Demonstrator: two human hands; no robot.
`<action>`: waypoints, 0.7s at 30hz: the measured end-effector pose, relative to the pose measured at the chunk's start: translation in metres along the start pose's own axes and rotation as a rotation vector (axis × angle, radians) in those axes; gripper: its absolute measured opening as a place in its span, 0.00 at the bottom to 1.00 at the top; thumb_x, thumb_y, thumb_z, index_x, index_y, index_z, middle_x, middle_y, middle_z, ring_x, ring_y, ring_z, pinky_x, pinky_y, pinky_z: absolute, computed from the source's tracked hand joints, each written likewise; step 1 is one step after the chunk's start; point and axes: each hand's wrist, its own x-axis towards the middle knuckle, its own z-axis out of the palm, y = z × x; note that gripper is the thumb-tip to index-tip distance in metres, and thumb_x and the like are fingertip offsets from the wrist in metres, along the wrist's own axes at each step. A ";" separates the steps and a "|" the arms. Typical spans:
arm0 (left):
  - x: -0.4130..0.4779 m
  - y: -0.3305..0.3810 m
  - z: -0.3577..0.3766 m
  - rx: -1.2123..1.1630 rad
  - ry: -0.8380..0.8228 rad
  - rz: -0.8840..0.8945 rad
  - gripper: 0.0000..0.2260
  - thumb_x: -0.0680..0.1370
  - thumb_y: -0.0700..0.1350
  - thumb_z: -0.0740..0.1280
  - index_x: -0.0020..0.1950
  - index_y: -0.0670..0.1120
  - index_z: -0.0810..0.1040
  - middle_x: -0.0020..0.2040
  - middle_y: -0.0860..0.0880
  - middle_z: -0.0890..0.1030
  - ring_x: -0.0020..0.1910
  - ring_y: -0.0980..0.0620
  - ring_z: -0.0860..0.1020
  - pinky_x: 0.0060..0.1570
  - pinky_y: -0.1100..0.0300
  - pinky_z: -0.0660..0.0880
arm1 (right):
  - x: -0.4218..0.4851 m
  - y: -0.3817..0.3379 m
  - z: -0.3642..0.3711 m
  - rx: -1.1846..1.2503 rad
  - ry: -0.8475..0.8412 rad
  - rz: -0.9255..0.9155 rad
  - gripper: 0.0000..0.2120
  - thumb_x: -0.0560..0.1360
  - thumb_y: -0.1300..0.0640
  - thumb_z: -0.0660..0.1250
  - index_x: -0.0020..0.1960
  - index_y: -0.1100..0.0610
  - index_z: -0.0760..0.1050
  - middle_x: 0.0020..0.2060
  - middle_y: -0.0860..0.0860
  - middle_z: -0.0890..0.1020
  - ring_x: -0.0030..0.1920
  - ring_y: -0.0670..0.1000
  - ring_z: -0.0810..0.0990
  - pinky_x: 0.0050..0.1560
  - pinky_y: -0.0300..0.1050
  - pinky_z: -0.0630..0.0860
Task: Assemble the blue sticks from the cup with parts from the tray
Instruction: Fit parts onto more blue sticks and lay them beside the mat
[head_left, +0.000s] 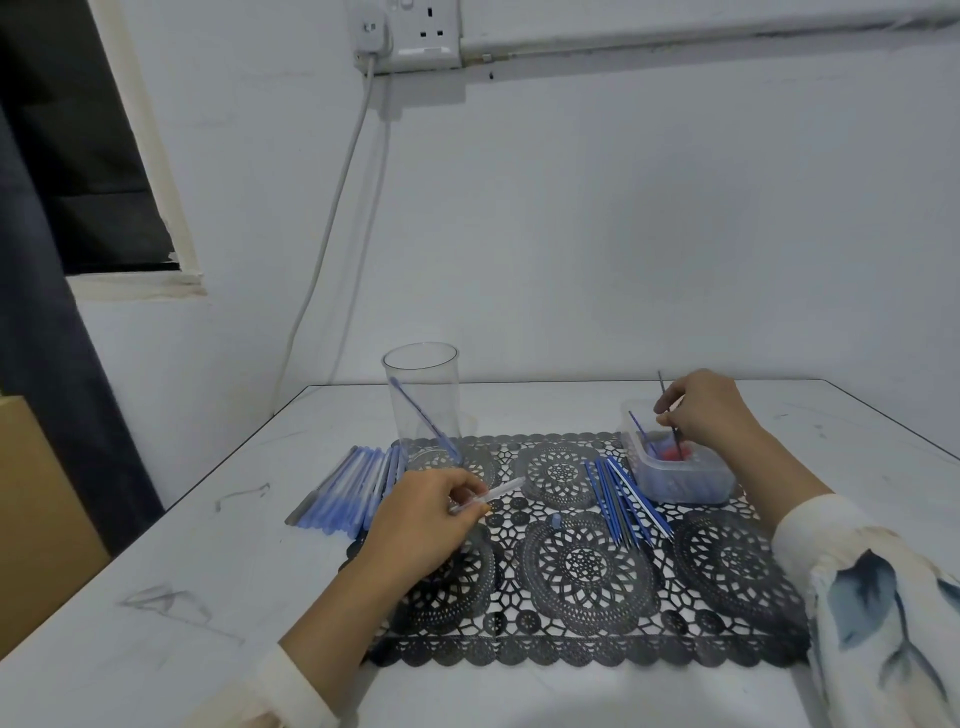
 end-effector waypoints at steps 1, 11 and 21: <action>0.000 0.000 0.000 -0.001 0.003 -0.001 0.09 0.74 0.50 0.69 0.55 0.54 0.79 0.42 0.59 0.80 0.37 0.64 0.74 0.41 0.66 0.74 | 0.000 -0.002 -0.001 0.017 0.016 -0.019 0.03 0.69 0.67 0.71 0.41 0.62 0.82 0.31 0.53 0.79 0.34 0.53 0.78 0.43 0.42 0.74; 0.002 -0.003 0.001 -0.001 0.020 -0.008 0.08 0.75 0.50 0.68 0.54 0.55 0.79 0.39 0.61 0.79 0.37 0.65 0.74 0.37 0.69 0.71 | -0.024 -0.045 -0.005 0.175 0.058 -0.232 0.11 0.72 0.69 0.66 0.51 0.59 0.82 0.46 0.54 0.84 0.45 0.48 0.79 0.46 0.28 0.67; 0.004 -0.008 0.003 -0.002 0.060 -0.030 0.07 0.74 0.54 0.67 0.52 0.57 0.79 0.40 0.61 0.79 0.38 0.64 0.76 0.39 0.66 0.75 | -0.076 -0.060 0.027 -0.054 0.103 -0.634 0.09 0.76 0.59 0.65 0.54 0.59 0.81 0.48 0.53 0.79 0.47 0.54 0.78 0.48 0.47 0.73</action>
